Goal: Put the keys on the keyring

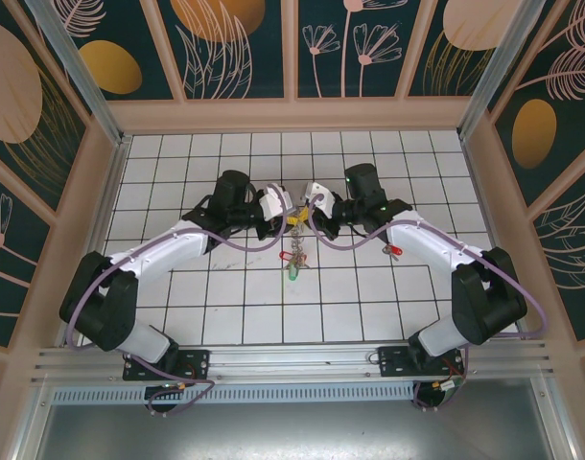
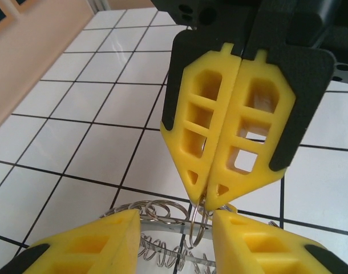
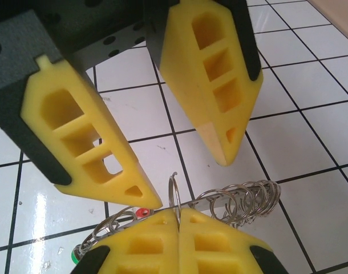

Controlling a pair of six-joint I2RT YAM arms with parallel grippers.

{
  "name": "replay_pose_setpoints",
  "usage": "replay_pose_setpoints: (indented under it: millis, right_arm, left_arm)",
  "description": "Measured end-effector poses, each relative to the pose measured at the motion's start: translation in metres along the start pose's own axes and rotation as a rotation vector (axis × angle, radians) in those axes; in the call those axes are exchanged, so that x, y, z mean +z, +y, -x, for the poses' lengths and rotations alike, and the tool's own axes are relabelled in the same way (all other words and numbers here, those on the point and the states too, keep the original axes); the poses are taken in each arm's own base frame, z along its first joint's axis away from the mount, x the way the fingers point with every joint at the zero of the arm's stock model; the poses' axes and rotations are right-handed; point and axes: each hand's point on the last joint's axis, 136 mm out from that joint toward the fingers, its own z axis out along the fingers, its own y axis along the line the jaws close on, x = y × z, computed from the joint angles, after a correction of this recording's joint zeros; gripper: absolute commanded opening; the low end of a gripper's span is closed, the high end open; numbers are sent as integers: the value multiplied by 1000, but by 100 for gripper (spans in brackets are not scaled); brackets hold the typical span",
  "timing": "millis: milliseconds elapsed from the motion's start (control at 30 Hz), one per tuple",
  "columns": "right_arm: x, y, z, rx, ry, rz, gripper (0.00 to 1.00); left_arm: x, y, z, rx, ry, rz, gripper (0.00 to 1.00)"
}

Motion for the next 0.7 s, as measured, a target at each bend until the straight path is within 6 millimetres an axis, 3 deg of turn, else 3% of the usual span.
replay_pose_setpoints:
  millis: [133,700]
  right_arm:
    - [0,0,0,1,0,0,0]
    - [2,-1,0,-7,-15,-8,0]
  left_arm:
    - [3,-1,0,11,10,-24,31]
    - [-1,0,-8,5,27,-77,33]
